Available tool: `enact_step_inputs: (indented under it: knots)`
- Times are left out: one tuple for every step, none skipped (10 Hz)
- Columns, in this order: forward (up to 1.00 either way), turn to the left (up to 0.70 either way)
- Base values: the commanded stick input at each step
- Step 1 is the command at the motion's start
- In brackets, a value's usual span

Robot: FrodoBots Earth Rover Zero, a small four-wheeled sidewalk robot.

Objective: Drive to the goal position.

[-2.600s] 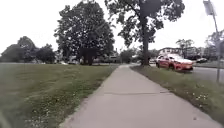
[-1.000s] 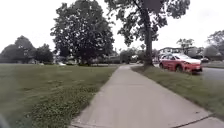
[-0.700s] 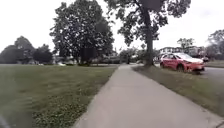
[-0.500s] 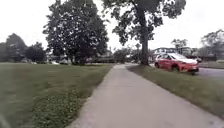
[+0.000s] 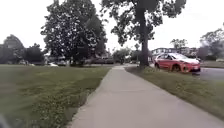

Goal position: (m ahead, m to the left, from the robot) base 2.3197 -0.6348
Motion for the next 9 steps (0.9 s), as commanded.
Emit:
enact_step_inputs:
  knots:
    - [0.7,0.0]
    - [0.7,0.0]
    - [0.7,0.0]
    - [0.7,0.0]
    - [0.7,0.0]
    - [0.7,0.0]
    - [0.7,0.0]
    - [0.7,0.0]
    - [0.7,0.0]
